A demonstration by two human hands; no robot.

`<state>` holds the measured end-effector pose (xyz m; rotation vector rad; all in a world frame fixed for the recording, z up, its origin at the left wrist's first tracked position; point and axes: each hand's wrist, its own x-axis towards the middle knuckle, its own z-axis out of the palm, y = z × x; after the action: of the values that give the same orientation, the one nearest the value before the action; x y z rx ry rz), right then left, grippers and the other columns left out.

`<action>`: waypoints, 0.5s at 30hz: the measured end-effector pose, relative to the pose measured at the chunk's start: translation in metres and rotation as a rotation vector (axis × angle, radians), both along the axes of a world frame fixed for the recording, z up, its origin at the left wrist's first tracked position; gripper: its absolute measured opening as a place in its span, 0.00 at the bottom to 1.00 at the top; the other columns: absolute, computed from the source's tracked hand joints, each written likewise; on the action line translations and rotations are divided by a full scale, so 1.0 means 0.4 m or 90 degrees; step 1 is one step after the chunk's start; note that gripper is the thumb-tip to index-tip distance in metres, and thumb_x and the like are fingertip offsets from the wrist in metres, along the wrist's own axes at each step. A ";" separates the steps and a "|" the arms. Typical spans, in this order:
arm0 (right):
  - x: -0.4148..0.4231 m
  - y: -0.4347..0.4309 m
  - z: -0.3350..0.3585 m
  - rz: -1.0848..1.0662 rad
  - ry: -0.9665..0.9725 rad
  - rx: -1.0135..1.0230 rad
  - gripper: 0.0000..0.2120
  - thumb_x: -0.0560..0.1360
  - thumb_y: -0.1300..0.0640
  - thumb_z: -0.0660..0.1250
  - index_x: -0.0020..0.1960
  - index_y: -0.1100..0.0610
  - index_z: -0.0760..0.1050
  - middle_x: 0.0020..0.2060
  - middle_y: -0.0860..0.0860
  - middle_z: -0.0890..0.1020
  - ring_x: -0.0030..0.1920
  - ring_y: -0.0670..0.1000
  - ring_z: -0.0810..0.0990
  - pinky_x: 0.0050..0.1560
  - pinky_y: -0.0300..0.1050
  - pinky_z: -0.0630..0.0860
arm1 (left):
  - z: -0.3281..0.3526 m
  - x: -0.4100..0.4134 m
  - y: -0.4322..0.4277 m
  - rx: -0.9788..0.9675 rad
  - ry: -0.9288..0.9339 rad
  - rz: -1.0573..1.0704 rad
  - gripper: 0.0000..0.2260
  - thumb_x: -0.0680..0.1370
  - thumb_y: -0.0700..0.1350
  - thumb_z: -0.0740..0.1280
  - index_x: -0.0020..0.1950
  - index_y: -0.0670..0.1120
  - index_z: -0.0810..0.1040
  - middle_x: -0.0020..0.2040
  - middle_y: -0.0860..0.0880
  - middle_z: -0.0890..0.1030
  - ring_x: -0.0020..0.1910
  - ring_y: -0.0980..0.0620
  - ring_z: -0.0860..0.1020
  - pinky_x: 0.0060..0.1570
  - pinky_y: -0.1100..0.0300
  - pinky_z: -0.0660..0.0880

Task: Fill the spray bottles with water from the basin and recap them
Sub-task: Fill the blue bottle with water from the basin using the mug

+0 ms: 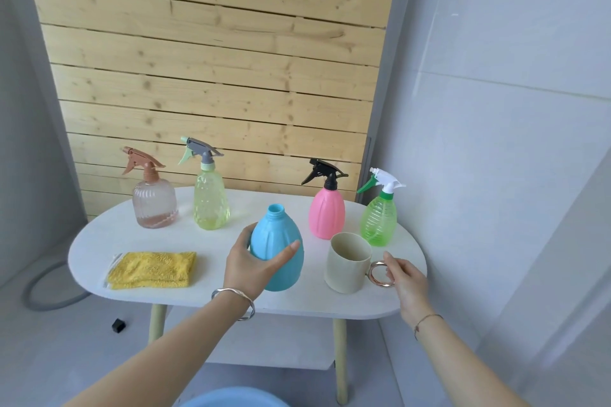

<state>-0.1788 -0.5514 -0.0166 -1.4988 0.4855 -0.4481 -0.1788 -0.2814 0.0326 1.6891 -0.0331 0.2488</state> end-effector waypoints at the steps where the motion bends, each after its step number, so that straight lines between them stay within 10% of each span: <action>1: -0.002 0.000 0.005 -0.003 -0.006 -0.040 0.10 0.74 0.54 0.70 0.41 0.61 0.77 0.35 0.52 0.78 0.40 0.51 0.74 0.40 0.38 0.70 | -0.002 0.001 0.003 0.003 0.000 -0.003 0.38 0.52 0.67 0.73 0.59 0.54 0.74 0.50 0.55 0.80 0.48 0.57 0.79 0.42 0.63 0.75; 8: 0.008 0.154 0.130 0.082 -0.228 -0.403 0.09 0.72 0.61 0.71 0.49 0.52 0.76 0.48 0.46 0.77 0.47 0.41 0.76 0.50 0.29 0.69 | -0.007 0.012 0.068 0.012 -0.007 -0.001 0.35 0.57 0.62 0.78 0.60 0.54 0.72 0.50 0.55 0.79 0.49 0.57 0.79 0.40 0.65 0.75; 15: 0.103 0.366 0.103 0.404 0.026 -0.548 0.16 0.76 0.51 0.67 0.62 0.53 0.74 0.60 0.46 0.76 0.59 0.48 0.74 0.57 0.38 0.69 | -0.039 0.033 0.178 0.032 0.000 0.012 0.37 0.53 0.66 0.75 0.59 0.54 0.74 0.49 0.54 0.82 0.47 0.56 0.81 0.41 0.63 0.76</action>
<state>-0.1374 -0.4051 0.0245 -2.3726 -0.2172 -0.1068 -0.1654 -0.2103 0.0169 1.7398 -0.0241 0.2636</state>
